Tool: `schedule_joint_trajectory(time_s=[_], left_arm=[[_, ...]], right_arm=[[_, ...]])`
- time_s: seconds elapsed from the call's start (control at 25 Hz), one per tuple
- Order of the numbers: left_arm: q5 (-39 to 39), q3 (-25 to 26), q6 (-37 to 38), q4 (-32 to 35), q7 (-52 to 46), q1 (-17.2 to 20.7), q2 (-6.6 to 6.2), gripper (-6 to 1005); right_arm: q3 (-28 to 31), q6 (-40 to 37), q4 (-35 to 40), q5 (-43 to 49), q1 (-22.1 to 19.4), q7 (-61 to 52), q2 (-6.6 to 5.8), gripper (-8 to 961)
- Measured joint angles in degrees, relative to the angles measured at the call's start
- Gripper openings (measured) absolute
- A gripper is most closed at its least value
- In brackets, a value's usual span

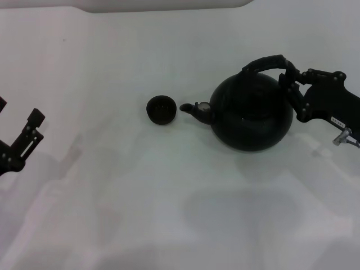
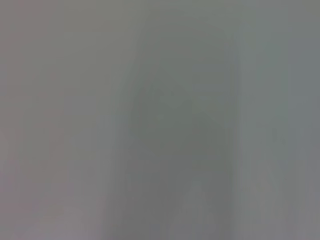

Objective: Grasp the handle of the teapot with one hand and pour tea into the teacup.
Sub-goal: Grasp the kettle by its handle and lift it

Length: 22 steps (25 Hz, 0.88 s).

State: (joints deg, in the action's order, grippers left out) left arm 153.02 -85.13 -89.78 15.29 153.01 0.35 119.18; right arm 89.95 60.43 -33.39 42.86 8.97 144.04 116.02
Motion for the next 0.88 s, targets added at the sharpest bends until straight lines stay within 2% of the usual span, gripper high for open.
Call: schedule_joint_trajectory(time_s=[0.16,0.44,0.88], left_arm=[[0.0,0.1,0.0,0.0,0.0,0.1,0.0,799],[0.0,0.2,-0.2,0.0,0.0,0.3,0.01,798],[0.1,0.9,-1.1,-1.6,0.0,1.7,0.04,800]], right_arm=[[-0.1,0.0,0.0,-1.6,-0.1,0.5,0.04,157],[-0.3,0.4,-0.2,-4.9,-0.5,0.9,0.08,143],[-2.4,1.1,-4.1,-5.2,-0.5,0.1,-0.24,135]])
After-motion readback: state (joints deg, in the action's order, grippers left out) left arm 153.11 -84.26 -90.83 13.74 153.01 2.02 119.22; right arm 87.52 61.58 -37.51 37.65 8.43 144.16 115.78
